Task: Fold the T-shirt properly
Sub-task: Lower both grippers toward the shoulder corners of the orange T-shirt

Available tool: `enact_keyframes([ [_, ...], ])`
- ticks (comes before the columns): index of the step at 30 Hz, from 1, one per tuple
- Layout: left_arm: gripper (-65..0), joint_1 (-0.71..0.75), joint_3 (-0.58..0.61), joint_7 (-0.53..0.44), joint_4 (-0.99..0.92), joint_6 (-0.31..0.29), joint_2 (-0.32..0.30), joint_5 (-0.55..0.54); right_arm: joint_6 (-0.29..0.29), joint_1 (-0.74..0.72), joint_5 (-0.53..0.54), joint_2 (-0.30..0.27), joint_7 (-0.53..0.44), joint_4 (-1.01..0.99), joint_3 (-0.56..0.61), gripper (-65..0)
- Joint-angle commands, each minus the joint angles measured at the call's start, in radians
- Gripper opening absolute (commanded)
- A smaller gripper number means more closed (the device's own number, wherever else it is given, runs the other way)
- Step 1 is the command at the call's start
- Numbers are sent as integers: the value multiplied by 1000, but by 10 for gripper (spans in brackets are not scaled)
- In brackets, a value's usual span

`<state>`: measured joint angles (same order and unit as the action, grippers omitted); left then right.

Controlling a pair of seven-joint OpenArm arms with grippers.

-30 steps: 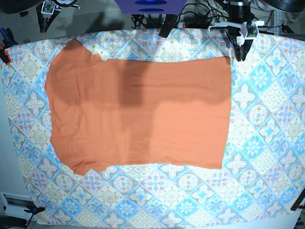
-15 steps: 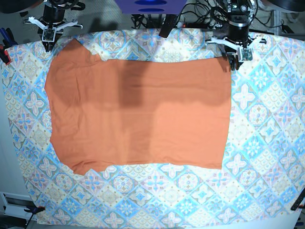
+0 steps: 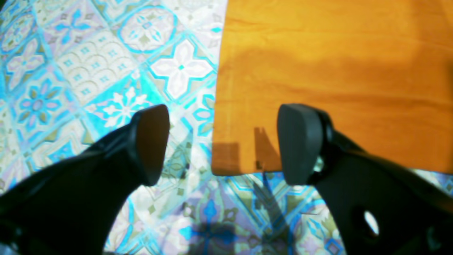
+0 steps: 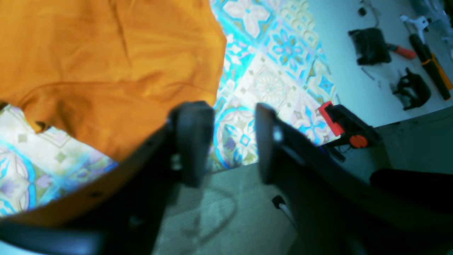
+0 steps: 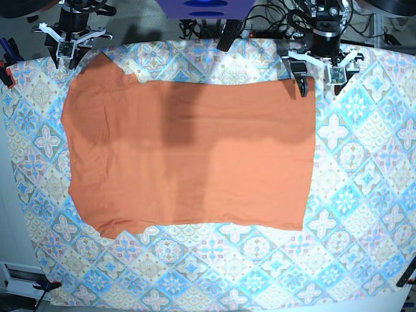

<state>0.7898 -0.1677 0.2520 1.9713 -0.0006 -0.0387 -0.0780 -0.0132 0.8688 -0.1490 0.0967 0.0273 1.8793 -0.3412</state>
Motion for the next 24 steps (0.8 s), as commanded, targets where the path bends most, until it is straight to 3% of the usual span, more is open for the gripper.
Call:
enact_keyframes([
  [1,-179,9,-5,-20,20,3,-3,7,9,11,9,-2,-20,18,-6,-365],
  [6,-179,9,-6,-20,20,4,-2,5,11,10,10,2,-20,18,-12,-318],
  [11,-177,4,-54,-20,20,7,13,-1,14,-29,12,59,-19,18,-37,-319],
  [14,-174,1,-103,-20,18,4,43,-19,14,-58,9,60,-7,18,-63,-317],
  [17,-173,1,-111,-18,15,3,29,-47,14,-61,9,60,79,19,-69,-316],
  [20,-173,1,-109,-9,13,3,-28,-95,14,-93,9,60,259,50,-63,-316],
  [22,-173,-22,-109,74,16,1,-62,-148,9,-125,9,60,337,56,-68,-316],
  [24,-176,-69,-111,172,15,-5,-102,-208,8,-139,9,60,356,61,-63,-316],
])
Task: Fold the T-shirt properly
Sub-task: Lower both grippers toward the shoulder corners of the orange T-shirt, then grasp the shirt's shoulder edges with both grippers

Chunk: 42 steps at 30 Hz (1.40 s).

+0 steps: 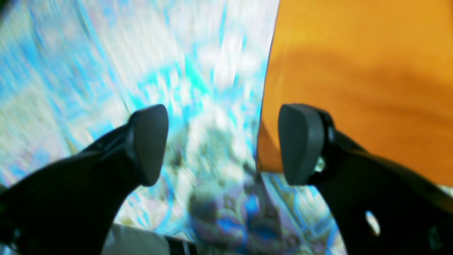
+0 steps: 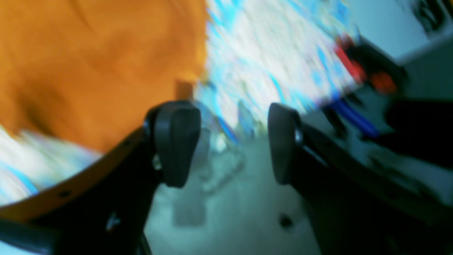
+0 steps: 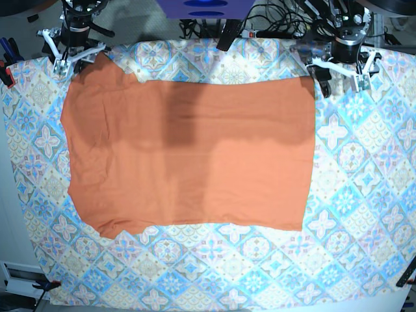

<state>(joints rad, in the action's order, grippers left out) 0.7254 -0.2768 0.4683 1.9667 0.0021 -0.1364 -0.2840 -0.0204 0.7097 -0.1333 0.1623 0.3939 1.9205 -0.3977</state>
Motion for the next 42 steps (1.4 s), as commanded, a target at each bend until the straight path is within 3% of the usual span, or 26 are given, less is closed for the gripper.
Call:
enact_keyframes([
  [1,-177,-31,-3,19,18,-24,-27,-42,15,15,-7,-8,-11,21,-2,-316],
  [4,-179,-83,-5,172,18,-90,-79,-156,-5,14,-7,-30,-8,27,33,-316],
  [7,-179,-103,-51,232,21,-141,-81,-206,-71,-9,1,-30,17,27,33,-316],
  [13,-179,-128,-108,313,20,-233,-78,-209,-214,-92,137,-36,198,35,-53,-316],
  [15,-179,-129,-141,338,20,-290,-78,-209,-280,-137,214,-54,287,38,-126,-316],
  [21,-179,-131,-236,378,20,-456,-79,-203,-381,-239,416,-132,554,38,-309,-316],
  [26,-179,-134,-269,409,18,-521,-79,-200,-392,-262,573,-220,676,32,-366,-316],
  [30,-179,-137,-269,410,3,-557,-79,-199,-392,-262,673,-232,736,30,-366,-316],
  [42,-179,-175,-269,410,-66,-561,-79,-105,-392,-307,703,-234,756,-106,-313,-316],
])
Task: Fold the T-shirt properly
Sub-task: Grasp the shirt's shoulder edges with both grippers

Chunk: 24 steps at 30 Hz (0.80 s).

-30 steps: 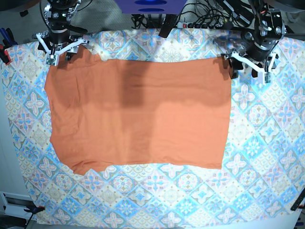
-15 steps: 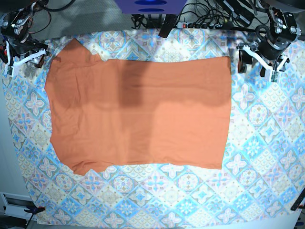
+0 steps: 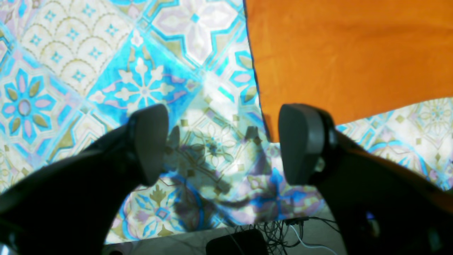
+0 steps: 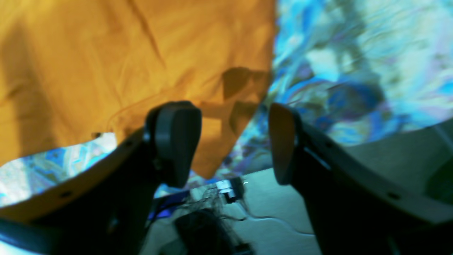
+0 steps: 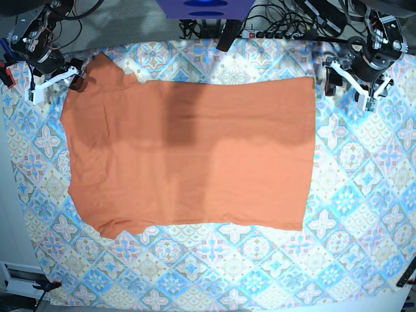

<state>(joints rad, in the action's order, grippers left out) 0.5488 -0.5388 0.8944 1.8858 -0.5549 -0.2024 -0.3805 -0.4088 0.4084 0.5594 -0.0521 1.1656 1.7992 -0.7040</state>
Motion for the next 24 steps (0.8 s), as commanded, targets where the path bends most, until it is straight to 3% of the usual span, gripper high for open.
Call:
enact_keyframes([
  [1,-178,1,-7,-16,14,-4,-13,-8,-3,-15,11,-19,-16,-3,-6,-316],
  [7,-176,1,-7,-16,14,-4,-13,-10,-3,-39,6,-19,-20,-91,-9,-316],
  [15,-174,1,-7,-16,13,-6,-13,-8,-3,-73,-149,-15,-25,-112,-9,-318],
  [20,-173,0,-7,-16,13,-6,-13,-8,-62,-108,-154,-15,-25,-218,-12,-319],
  [24,-173,0,-7,-16,13,-6,-13,-8,-140,-130,-155,-18,-42,-298,-15,-319],
])
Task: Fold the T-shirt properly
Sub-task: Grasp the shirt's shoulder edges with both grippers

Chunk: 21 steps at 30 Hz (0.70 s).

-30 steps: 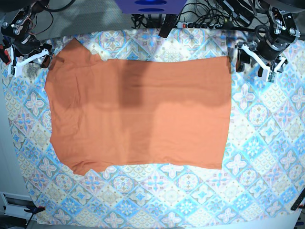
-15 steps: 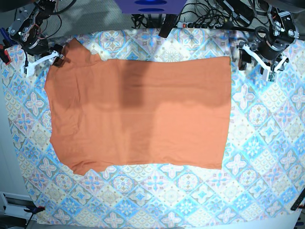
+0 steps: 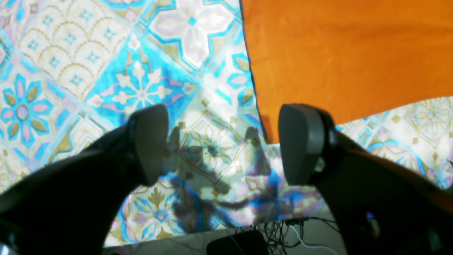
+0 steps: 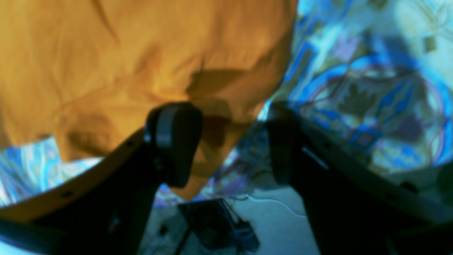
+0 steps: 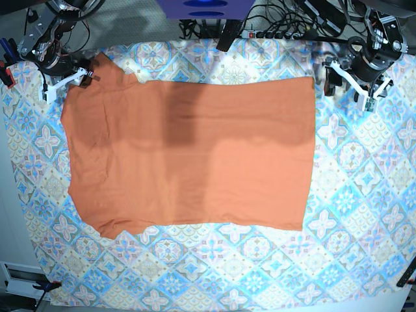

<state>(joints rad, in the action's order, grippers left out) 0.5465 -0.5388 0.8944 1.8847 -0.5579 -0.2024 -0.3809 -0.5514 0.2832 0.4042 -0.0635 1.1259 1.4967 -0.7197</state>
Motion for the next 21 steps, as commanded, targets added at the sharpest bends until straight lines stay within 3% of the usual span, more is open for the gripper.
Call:
enact_keyframes([
  [1,-173,2,-7,-16,14,-3,-13,-8,-2,-5,0,-6,-11,-6,1,-319],
  [12,-173,1,-7,-16,13,-3,-15,-7,-6,0,0,-6,-25,-41,24,-320],
  [18,-173,-61,-2,-14,-109,-4,-73,-16,-6,3,3,-6,-25,-40,39,-320],
  [21,-176,-95,0,-14,-193,-75,-93,-17,-6,3,2,-6,-25,-40,39,-320],
])
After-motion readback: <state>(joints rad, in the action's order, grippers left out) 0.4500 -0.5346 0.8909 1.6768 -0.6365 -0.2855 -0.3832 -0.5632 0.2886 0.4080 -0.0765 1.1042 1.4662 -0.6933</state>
